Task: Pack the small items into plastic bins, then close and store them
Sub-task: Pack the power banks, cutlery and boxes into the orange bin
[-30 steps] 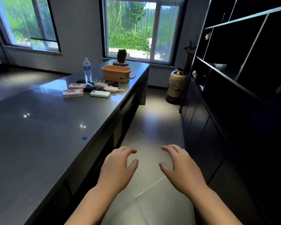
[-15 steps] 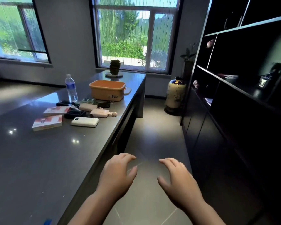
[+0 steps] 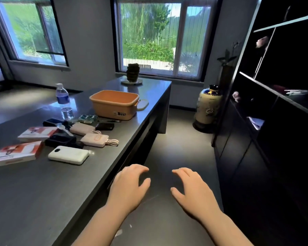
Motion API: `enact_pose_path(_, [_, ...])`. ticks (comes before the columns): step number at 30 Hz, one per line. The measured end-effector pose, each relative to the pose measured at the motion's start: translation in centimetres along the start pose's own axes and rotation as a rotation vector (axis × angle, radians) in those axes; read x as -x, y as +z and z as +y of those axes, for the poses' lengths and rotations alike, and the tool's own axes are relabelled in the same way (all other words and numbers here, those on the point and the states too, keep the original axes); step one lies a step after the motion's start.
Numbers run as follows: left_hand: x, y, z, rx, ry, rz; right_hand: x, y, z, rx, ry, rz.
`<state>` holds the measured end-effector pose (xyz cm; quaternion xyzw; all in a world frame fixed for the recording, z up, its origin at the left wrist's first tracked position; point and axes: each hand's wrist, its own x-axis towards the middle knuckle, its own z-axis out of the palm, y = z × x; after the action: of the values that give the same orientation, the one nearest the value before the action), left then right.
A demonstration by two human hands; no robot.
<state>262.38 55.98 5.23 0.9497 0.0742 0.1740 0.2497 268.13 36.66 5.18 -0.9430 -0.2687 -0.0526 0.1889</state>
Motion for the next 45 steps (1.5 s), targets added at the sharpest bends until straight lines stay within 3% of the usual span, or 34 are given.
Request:
enact_pose_path(7, [-8.6, 3.2, 0.5, 0.021, -0.117, 0.068, -10.9, -0.9, 5.1, -0.008, -0.102, -0.033])
enact_pose_path(16, [-18.5, 6.0, -6.0, -0.004, -0.256, 0.062, -23.2, 4.0, 6.4, -0.071, -0.21, -0.096])
enact_pose_path(30, [-35.0, 1.7, -19.4, -0.067, -0.461, 0.21, -47.0, 10.5, -1.0, -0.119, -0.441, -0.178])
enact_pose_path(37, [-37.4, 2.1, -24.2, -0.115, -0.619, 0.25, -55.5, 12.9, -4.4, -0.211, -0.523, -0.041])
enact_pose_path(45, [-38.3, 3.9, -26.2, -0.18, -0.886, 0.316, -62.2, 15.4, -7.1, -0.201, -0.882, -0.347])
